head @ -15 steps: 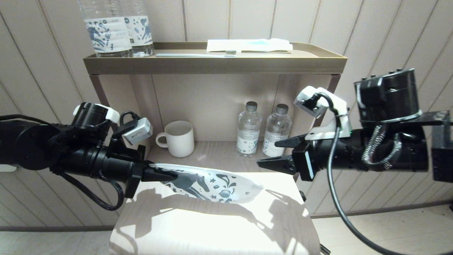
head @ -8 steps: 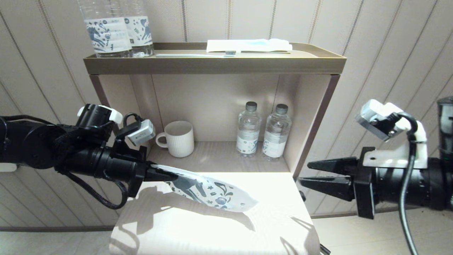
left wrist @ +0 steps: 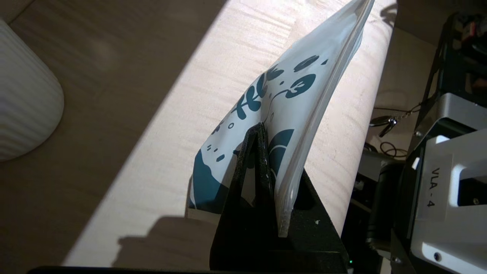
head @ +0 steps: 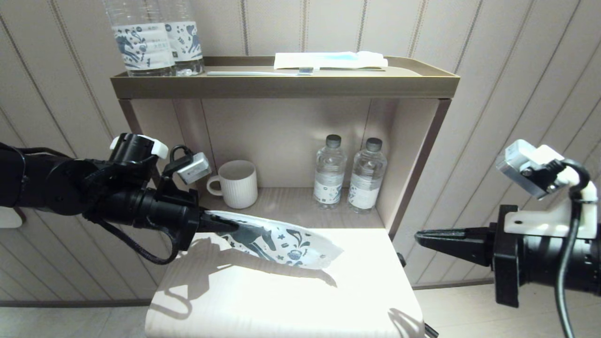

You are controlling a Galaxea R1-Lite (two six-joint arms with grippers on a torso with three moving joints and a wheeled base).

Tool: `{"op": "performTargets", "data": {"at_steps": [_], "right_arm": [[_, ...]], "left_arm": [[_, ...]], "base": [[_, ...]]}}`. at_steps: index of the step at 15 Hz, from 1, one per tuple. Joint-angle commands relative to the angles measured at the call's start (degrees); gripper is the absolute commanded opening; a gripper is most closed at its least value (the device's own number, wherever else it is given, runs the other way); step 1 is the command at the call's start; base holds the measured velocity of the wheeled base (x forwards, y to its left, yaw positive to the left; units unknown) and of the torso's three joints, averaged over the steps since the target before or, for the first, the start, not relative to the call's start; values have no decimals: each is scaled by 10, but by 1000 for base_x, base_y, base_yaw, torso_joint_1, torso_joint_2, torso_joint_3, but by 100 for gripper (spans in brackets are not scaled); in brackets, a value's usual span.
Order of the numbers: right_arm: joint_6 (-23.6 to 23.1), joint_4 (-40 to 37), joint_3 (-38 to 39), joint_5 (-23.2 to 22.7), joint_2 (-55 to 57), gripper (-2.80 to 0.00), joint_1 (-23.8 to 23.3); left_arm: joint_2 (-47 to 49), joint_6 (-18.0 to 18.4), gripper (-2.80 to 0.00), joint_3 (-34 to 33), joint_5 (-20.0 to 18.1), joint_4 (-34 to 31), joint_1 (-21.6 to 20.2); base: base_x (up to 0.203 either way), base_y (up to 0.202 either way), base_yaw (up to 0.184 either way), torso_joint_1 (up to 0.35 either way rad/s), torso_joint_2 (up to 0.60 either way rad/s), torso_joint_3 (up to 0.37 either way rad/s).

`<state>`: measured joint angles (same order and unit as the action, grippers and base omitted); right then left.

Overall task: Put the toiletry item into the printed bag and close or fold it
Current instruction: Close the strorage bag and place it on the desk

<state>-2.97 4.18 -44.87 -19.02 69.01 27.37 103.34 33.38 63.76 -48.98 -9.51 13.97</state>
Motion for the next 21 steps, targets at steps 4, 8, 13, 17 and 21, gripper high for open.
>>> {"op": "performTargets", "data": {"at_steps": [4, 8, 13, 17, 21], "right_arm": [[2, 0, 1, -1, -6, -280, 6], [3, -1, 10, -1, -32, -280, 8], [13, -3, 22, -6, -64, -280, 19], [19, -3, 24, -6, -67, -280, 23], [23, -3, 24, -8, -63, -280, 23]], "left_arm": [[-10, -16, -280, -7, 28, 0, 0], [-68, -93, -280, -31, 96, 2, 12], [-102, -238, -280, -88, 266, 89, 53], [-101, -307, -280, -125, 328, 133, 70], [-67, -348, -280, -126, 362, 172, 111]], "base": [[0, 0, 0, 0, 0, 0], [0, 0, 0, 0, 0, 0], [0, 0, 0, 0, 0, 0], [0, 0, 0, 0, 0, 0], [0, 0, 0, 0, 0, 0]]}}
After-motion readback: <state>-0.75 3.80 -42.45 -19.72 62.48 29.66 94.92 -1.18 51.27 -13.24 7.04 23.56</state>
